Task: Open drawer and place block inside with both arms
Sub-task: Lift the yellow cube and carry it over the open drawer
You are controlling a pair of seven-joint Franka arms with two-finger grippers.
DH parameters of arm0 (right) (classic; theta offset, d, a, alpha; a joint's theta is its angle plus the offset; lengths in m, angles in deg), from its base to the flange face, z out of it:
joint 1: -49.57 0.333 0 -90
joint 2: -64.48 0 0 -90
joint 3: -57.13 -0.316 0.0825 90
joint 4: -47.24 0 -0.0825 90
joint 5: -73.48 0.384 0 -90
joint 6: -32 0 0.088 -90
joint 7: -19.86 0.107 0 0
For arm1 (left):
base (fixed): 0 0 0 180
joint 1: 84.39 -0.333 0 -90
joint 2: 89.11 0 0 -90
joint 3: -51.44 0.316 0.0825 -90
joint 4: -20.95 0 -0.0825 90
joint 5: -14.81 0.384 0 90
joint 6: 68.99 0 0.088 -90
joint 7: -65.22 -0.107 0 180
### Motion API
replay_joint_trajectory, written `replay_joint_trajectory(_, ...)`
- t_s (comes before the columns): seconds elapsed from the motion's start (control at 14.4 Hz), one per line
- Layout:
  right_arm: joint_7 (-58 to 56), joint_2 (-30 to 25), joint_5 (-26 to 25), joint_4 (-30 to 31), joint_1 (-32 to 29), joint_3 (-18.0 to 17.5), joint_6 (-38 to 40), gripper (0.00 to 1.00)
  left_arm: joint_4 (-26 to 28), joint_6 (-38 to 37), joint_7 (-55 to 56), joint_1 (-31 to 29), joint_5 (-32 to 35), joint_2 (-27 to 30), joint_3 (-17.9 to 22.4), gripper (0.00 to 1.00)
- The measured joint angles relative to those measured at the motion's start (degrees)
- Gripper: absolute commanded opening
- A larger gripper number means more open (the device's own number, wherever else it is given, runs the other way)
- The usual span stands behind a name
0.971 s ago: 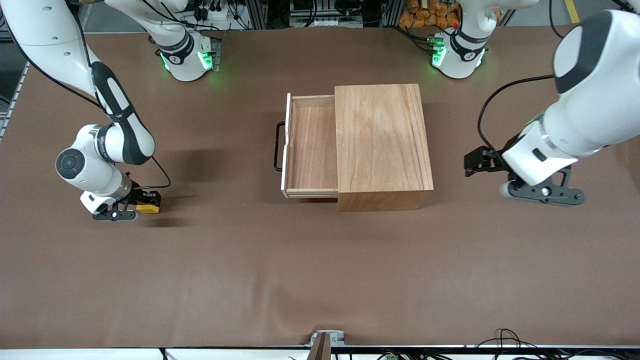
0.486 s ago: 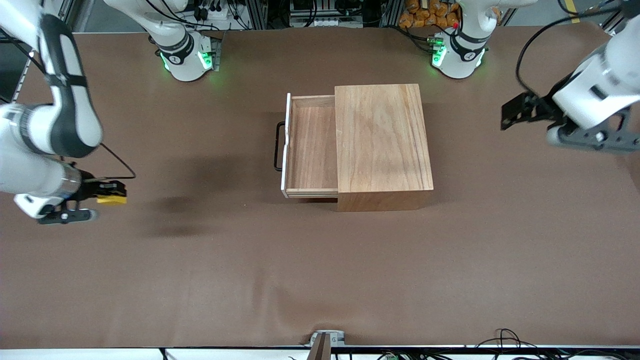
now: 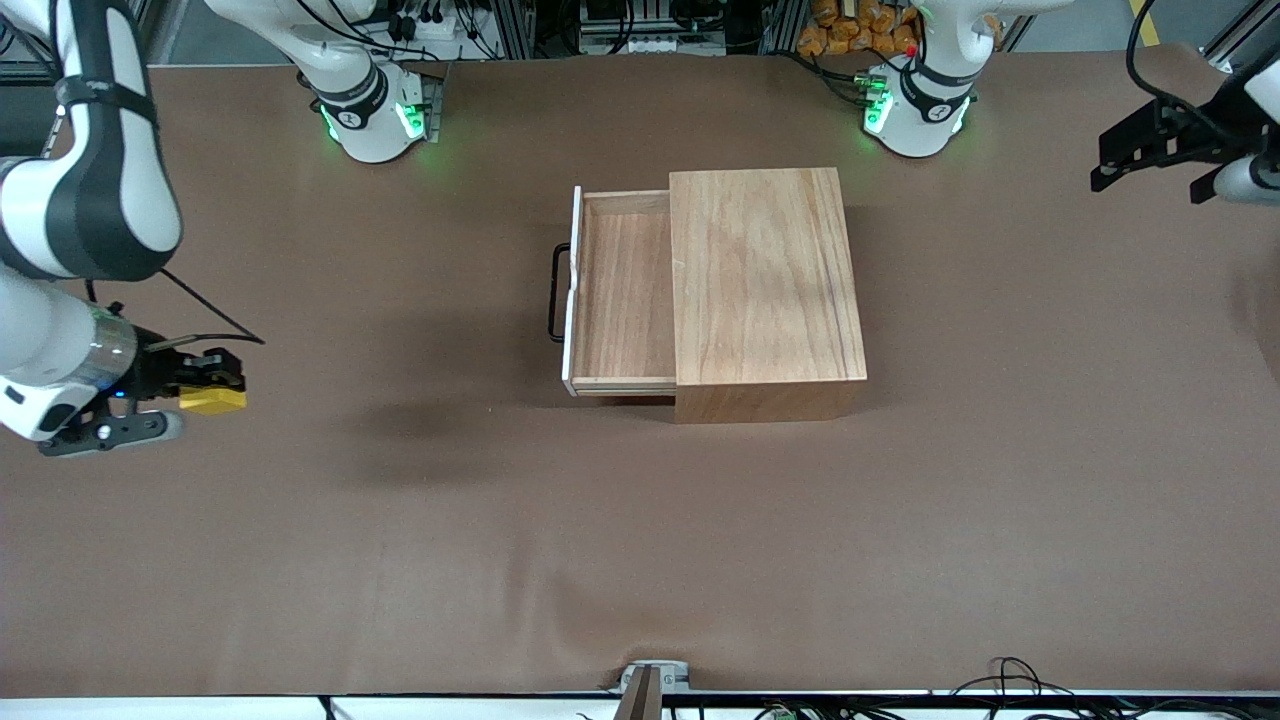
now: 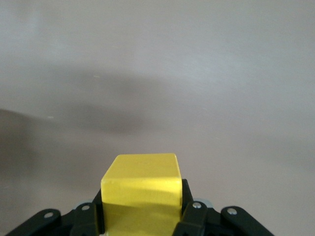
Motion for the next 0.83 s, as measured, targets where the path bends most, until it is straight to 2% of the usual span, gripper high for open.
replay_joint_trajectory(0.28,8.0,0.0,5.9,-1.9,6.1,-0.3,1.8,0.06,2.3,-0.2,0.0,0.0,0.0,2.8,0.4,1.0)
replay_joint_trajectory(0.49,15.7,0.2,8.0,-1.9,11.8,-0.4,3.6,0.08,3.8,-0.1,0.0,0.0,0.0,3.4,0.5,1.0)
replay_joint_trajectory(0.69,27.5,0.3,8.6,-1.9,20.5,-0.5,3.6,0.07,4.8,2.8,0.0,0.0,0.0,3.1,0.6,1.0)
replay_joint_trajectory(0.83,30.8,0.4,8.7,-1.9,26.0,-0.5,3.4,0.06,5.3,5.4,0.0,0.1,0.0,2.4,0.7,1.0)
